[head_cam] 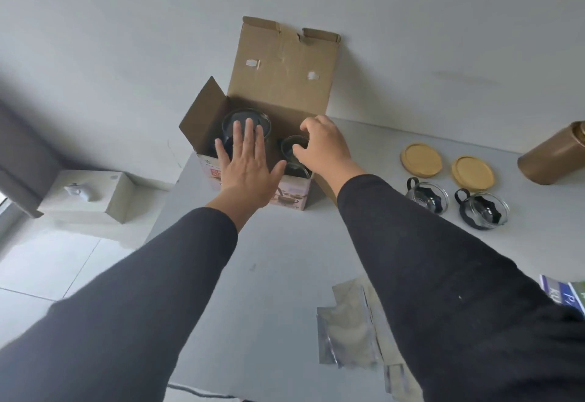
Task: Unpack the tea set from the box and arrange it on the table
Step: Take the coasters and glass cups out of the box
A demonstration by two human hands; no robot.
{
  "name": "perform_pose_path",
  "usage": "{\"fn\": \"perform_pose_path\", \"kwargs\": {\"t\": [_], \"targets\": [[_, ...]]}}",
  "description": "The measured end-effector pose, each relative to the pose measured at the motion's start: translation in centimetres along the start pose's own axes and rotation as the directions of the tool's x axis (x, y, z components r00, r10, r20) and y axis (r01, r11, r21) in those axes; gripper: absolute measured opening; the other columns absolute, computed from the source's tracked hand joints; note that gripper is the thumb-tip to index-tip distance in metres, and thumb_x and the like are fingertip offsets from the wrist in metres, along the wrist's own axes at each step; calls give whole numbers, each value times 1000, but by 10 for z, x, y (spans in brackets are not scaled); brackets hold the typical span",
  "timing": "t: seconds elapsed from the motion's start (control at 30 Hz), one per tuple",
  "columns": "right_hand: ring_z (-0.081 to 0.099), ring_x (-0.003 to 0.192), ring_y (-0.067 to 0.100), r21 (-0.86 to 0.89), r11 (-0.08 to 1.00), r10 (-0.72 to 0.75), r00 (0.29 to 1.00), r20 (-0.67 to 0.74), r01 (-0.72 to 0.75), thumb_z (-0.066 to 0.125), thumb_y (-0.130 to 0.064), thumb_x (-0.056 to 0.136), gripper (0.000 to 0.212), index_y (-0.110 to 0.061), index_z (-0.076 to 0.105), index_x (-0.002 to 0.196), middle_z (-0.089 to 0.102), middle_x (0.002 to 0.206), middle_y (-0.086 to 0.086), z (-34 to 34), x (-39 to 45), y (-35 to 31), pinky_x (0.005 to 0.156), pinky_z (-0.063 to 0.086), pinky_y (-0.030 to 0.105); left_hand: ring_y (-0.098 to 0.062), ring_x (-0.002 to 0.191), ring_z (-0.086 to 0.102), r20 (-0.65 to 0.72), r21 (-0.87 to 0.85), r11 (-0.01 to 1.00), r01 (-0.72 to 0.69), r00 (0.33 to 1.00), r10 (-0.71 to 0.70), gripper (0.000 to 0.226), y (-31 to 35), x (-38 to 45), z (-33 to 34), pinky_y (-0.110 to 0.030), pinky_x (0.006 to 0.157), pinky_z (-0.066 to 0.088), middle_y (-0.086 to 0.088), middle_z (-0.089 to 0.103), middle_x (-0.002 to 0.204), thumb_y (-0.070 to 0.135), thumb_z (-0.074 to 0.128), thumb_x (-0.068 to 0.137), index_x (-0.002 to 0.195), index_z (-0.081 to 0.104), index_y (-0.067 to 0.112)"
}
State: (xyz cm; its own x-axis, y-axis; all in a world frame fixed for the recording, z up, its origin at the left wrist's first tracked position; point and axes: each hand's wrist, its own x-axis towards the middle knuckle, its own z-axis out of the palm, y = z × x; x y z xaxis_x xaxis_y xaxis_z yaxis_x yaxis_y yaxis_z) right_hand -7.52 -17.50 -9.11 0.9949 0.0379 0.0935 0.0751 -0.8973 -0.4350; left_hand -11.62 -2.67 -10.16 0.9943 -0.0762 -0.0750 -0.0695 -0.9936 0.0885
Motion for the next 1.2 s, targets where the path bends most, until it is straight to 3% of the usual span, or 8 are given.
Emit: {"fn": "perform_pose_path", "kwargs": {"t": [0.1, 0.27, 0.4, 0.5, 0.63, 0.97, 1.2], "targets": [[47, 119, 26, -152, 986, 78, 995, 55, -69, 61, -40, 81, 47, -17, 54, 121, 55, 125, 3, 8, 16, -7, 96, 40, 40, -24, 146, -21, 82, -26, 1000, 9, 997, -6, 79, -6, 3, 8, -50, 118, -9, -7, -20, 159, 60, 8, 95, 152, -13, 11], [38, 127, 23, -478, 873, 173, 977, 125, -94, 58, -55, 81, 52, -15, 59, 114, 61, 115, 5, 8, 30, -21, 104, 25, 51, -25, 146, -22, 63, 22, 999, -23, 998, 22, 76, -7, -2, 16, -50, 118, -11, -8, -22, 158, 58, 2, 94, 150, -18, 10], [35, 130, 25, -617, 785, 231, 950, 209, -55, 53, -63, 82, 58, -16, 60, 116, 59, 123, 5, 13, 40, -30, 101, 28, 45, -25, 145, -23, 72, 24, 999, -28, 997, 26, 77, -7, -2, 14, -50, 118, -10, -9, -23, 158, 59, 2, 94, 150, -18, 10], [35, 131, 26, -644, 764, 263, 931, 254, -40, 52, -64, 82, 58, -19, 61, 117, 58, 127, 6, 18, 45, -30, 100, 29, 42, -26, 145, -24, 71, 27, 999, -33, 997, 31, 78, -6, -2, 14, -51, 117, -11, -9, -24, 158, 60, 2, 94, 150, -19, 11], [38, 123, 23, -675, 737, 296, 915, 274, -37, 52, -59, 84, 41, -23, 62, 102, 61, 116, 3, 25, 46, -30, 89, 30, 41, -26, 145, -23, 53, 30, 999, -36, 998, 34, 79, -8, -2, 16, -50, 115, -12, -9, -23, 158, 61, 2, 93, 151, -18, 11], [40, 122, 27, -608, 785, 248, 959, 137, -116, 66, -50, 80, 40, -18, 63, 104, 63, 114, 6, 23, 41, -34, 95, 31, 44, -26, 145, -25, 47, 26, 999, -23, 999, 21, 80, -8, -3, 16, -50, 115, -14, -9, -25, 158, 63, 1, 92, 150, -19, 12], [48, 120, 29, -440, 883, 181, 983, -8, -166, 72, -56, 70, 77, -5, 51, 124, 58, 124, 12, 15, 32, -30, 96, 36, 39, -26, 145, -24, 48, 26, 1000, -14, 999, 12, 79, -2, -6, 13, -50, 115, -13, -9, -24, 158, 62, 1, 92, 150, -19, 12]]}}
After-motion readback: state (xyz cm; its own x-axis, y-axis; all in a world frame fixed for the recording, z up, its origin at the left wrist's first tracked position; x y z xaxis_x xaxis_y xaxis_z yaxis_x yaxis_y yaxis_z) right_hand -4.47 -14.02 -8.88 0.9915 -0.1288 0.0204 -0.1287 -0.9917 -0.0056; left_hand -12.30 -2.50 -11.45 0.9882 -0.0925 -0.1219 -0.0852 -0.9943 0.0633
